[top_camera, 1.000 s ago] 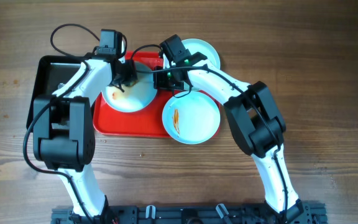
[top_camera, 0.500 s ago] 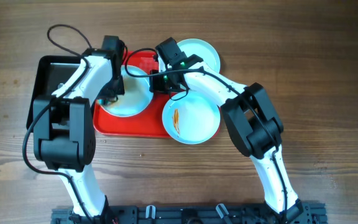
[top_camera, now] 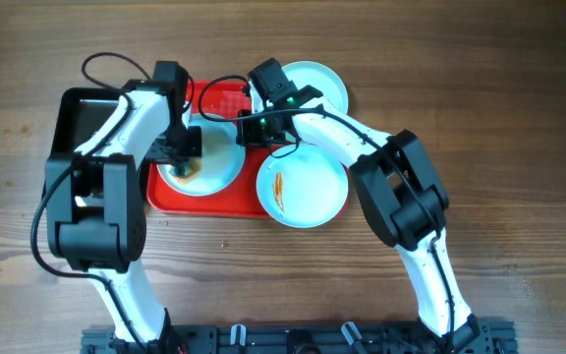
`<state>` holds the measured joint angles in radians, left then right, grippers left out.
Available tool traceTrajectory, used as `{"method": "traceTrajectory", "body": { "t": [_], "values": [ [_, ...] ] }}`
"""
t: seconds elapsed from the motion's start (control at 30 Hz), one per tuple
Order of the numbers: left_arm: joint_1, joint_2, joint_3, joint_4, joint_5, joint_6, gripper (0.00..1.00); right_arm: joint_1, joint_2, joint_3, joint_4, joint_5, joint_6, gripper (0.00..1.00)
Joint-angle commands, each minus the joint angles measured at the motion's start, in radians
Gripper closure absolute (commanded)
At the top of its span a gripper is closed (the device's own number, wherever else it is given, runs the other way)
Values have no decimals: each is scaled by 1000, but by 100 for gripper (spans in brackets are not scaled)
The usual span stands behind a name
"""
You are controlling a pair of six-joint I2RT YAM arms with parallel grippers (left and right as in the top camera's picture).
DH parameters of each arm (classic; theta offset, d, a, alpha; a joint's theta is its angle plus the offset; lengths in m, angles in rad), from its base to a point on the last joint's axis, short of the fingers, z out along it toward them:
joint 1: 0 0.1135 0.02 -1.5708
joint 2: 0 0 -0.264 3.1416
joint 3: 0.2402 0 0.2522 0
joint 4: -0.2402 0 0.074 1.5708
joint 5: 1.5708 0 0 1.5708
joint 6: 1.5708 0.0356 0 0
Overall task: Clean dirty plates on tray and stack at the side
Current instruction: 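Scrub the held plate with the sponge in the left gripper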
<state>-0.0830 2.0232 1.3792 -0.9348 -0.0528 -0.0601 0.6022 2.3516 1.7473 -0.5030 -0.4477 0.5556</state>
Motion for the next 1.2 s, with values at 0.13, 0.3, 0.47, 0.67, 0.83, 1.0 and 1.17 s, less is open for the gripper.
{"method": "traceTrajectory", "body": {
  "t": [0.13,0.3,0.47,0.67,0.83,1.0,1.17],
  "values": [
    [-5,19,-28,434,64,-30,96,25,31,-2,-7,66,85,96],
    [25,11,78,152,59,-154,96,13,31,-2,-11,69,99,96],
    [111,19,125,-19,-53,-257,96,11,31,-2,-15,65,99,96],
    [74,64,123,29,-53,-176,96,10,31,-2,-16,65,99,96],
    [65,198,122,52,32,-209,96,-6,31,-2,-33,65,99,96],
    [43,204,122,235,629,-36,96,-6,31,-2,-33,66,98,96],
    [64,189,204,241,726,-83,96,-6,31,-2,-32,61,91,96]
  ]
}}
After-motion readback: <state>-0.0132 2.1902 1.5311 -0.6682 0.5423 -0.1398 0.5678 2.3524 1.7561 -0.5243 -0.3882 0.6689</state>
